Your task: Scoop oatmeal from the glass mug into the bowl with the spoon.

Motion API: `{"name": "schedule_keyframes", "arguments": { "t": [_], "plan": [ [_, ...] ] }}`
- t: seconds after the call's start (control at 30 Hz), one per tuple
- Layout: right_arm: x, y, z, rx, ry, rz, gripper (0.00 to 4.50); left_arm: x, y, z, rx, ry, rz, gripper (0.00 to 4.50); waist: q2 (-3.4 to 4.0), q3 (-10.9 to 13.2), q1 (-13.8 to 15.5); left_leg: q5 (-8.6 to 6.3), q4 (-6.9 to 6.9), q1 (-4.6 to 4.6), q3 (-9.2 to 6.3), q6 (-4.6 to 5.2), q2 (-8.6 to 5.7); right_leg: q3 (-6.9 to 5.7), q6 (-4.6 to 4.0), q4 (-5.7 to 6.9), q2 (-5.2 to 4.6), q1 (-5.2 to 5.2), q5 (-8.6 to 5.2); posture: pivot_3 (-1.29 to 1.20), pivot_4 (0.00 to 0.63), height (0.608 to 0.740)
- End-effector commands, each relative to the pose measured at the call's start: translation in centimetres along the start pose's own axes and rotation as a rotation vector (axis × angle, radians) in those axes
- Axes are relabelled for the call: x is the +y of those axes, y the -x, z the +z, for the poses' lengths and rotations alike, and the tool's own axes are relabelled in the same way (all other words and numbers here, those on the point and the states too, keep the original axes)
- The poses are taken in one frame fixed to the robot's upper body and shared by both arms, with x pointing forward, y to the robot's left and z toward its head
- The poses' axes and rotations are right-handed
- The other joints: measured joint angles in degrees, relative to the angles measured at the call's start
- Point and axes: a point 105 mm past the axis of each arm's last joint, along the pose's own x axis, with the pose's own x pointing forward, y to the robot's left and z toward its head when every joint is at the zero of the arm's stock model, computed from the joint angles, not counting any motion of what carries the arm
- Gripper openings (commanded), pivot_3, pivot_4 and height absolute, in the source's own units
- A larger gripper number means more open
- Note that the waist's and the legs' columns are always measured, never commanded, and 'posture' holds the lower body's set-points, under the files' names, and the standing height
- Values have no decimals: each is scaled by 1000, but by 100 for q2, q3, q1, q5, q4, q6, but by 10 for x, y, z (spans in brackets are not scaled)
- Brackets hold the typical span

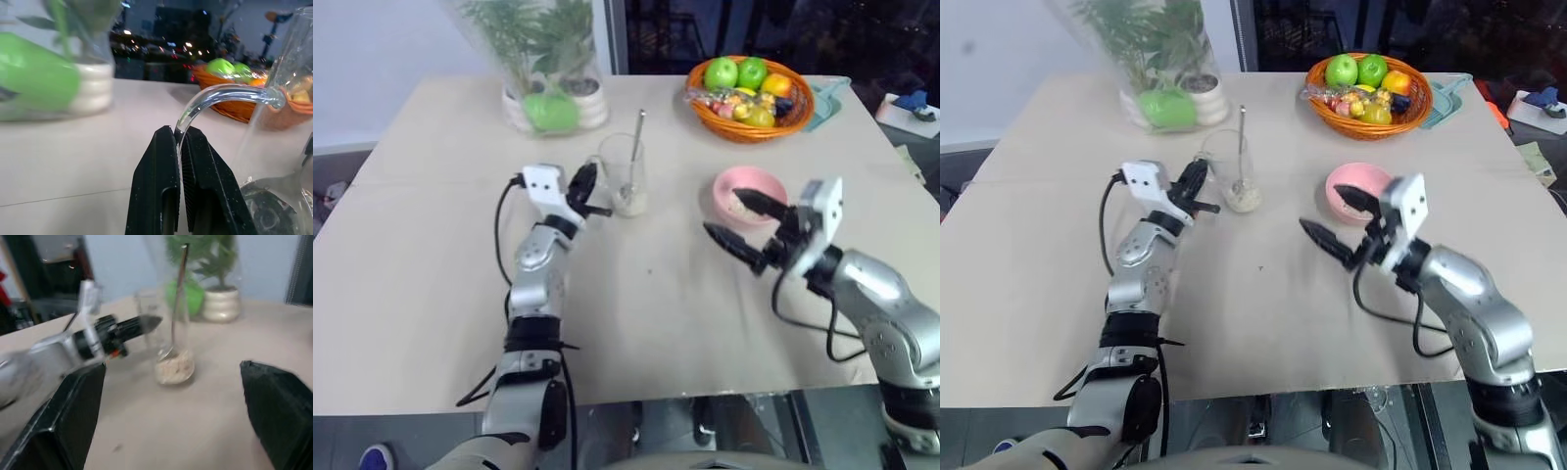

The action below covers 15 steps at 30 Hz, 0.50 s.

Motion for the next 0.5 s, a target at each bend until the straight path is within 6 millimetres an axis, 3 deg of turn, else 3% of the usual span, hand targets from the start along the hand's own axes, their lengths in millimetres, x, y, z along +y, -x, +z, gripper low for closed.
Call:
{"name": "schedule_keyframes", "arguments": {
  "t": [0.03, 0.23, 0.5],
  "plan": [
    [12, 19, 12, -40, 135, 8, 4426, 17, 11, 11, -57, -11, 30, 0, -1, 0, -6, 0, 0, 4, 0, 0, 0, 1, 0, 1, 0, 4, 0, 0, 150, 740],
    [21, 45, -2, 30, 197, 25, 4426, 41, 31, 3, -21, -32, 58, 0, -2, -1, -8, -1, -10, 86, -3, 0, 4, 12, -1, -4, 3, 73, -3, 0, 150, 740],
    [16, 42, -3, 39, 225, -4, 4426, 61, 50, -14, 52, -57, 127, 0, -9, -5, 11, -1, -10, 100, -18, 0, 6, 18, -2, 1, 3, 80, -2, 0, 150, 740]
  ]
}}
